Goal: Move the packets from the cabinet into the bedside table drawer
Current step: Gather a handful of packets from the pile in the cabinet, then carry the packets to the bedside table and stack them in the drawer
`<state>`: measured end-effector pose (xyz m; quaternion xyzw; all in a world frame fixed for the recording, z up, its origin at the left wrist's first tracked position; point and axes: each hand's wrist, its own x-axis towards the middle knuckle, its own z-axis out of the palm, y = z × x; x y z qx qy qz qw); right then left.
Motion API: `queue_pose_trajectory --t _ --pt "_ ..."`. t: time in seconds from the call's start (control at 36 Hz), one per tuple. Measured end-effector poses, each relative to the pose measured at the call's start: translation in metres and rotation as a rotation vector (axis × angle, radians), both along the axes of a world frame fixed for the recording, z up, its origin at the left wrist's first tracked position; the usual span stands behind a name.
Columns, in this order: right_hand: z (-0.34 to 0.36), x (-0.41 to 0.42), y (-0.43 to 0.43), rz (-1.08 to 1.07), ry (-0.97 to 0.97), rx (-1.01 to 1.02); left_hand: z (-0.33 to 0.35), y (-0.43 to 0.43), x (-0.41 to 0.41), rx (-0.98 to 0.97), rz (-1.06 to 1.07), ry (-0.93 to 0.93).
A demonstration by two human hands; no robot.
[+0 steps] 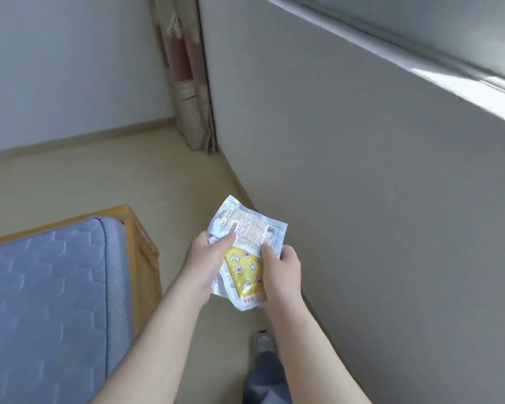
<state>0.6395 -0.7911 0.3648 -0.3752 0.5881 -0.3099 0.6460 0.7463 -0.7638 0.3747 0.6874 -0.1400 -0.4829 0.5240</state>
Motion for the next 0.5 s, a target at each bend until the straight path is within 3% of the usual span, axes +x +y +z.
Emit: queue_pose_trajectory --t 0.28,0.5 --pt "0.046 0.121 -0.171 0.227 -0.082 -0.172 0.054 -0.144 0.108 -0.131 0.269 -0.026" --pt "0.066 0.255 -0.233 0.456 -0.182 -0.213 0.069 -0.187 0.223 -0.236 0.554 0.017"
